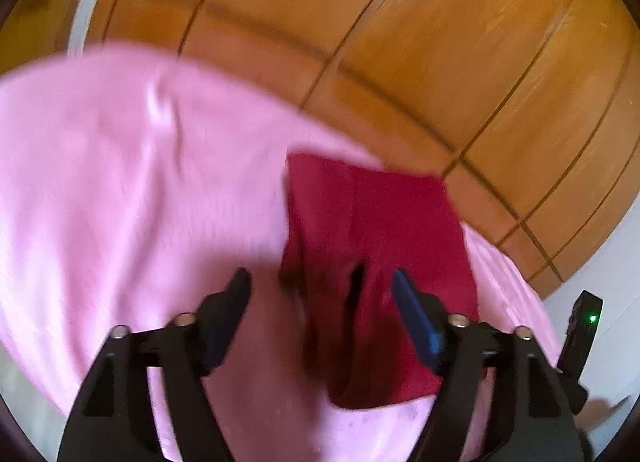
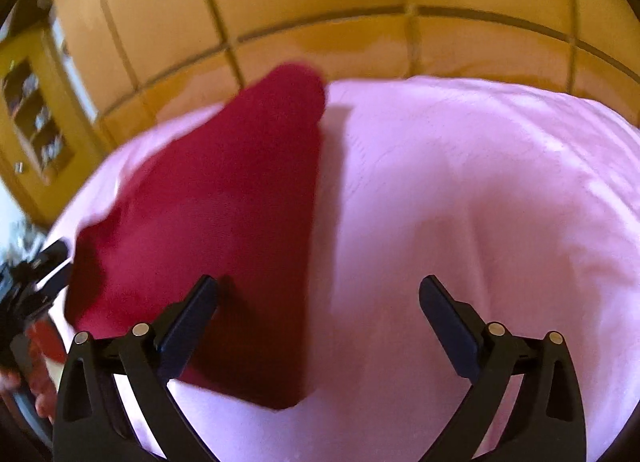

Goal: Fold small clothes

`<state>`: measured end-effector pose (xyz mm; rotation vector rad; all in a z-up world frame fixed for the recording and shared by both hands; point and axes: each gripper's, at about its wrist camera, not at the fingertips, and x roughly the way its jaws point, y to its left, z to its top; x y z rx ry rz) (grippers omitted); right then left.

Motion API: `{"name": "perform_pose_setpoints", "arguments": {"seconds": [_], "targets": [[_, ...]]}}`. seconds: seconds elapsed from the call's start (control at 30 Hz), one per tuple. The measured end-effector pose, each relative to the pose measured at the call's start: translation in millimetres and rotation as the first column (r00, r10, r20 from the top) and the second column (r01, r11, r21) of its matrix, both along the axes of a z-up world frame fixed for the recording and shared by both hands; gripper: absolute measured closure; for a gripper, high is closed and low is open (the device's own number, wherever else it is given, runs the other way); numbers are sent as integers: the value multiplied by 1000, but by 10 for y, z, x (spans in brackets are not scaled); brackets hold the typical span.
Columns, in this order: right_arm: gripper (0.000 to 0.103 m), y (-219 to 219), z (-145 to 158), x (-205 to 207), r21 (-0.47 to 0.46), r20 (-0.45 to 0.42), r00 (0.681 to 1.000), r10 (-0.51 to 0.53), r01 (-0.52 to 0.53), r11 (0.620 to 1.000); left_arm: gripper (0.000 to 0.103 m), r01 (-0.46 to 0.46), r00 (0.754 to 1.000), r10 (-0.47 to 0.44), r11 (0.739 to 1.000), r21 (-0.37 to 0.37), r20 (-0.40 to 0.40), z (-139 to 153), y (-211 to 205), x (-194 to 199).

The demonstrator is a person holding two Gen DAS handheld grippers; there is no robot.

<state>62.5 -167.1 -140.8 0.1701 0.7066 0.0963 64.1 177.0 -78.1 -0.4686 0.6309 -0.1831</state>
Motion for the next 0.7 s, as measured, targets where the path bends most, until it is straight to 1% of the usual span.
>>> {"name": "perform_pose_setpoints", "arguments": {"seconds": [0.03,0.1,0.13,0.17,0.2,0.27,0.3,0.33,0.37,0.4,0.43,0.47,0.53,0.57,0.63,0.7], "targets": [[4,-61,47,4,14,12,1000,-22,22,1000,24,10,1000,-10,1000,23,25,74,-35,-2],[4,-206,119,88,34,14,998,-69,69,997,20,58,996,-63,995,84,63,212,-194,35],[4,-262,141,140,37,6,996,-85,85,996,17,100,991,-111,987,129,76,276,-347,63],[4,-320,172,196,38,-5,995,-103,103,994,16,139,985,-152,978,158,77,285,-456,79],[4,-348,197,241,41,-11,993,-114,115,993,13,202,974,-218,960,192,65,298,-643,135],[4,-408,277,313,47,0,992,-124,124,991,11,289,952,-305,927,241,33,277,-929,210],[4,-420,327,356,39,13,992,-123,122,992,11,338,934,-357,896,290,15,238,-1134,272],[4,-420,371,408,21,20,993,-119,119,993,11,358,925,-380,875,326,2,208,-1272,324],[4,-428,388,437,11,23,993,-114,114,993,11,369,921,-390,847,383,-25,141,-1433,403],[4,-411,429,495,0,27,994,-103,103,995,11,373,919,-392,834,406,-41,111,-1510,444],[4,-382,477,578,-3,33,996,-87,87,996,11,384,916,-396,816,433,-66,34,-1611,533],[4,-351,510,643,-2,36,997,-71,71,997,11,387,915,-394,806,447,-82,-21,-1666,586],[4,-263,549,731,-7,40,998,-43,43,999,10,398,913,-391,789,468,-116,-142,-1742,684],[4,-187,554,841,-25,37,999,-13,14,1000,9,404,910,-400,791,460,-112,-178,-1741,694],[4,-87,527,994,-61,19,1000,15,-14,998,6,405,906,-417,799,444,-76,-255,-1696,679],[4,31,414,1197,-113,-18,999,41,-43,993,5,412,901,-429,803,432,-62,-285,-1658,670]]}}
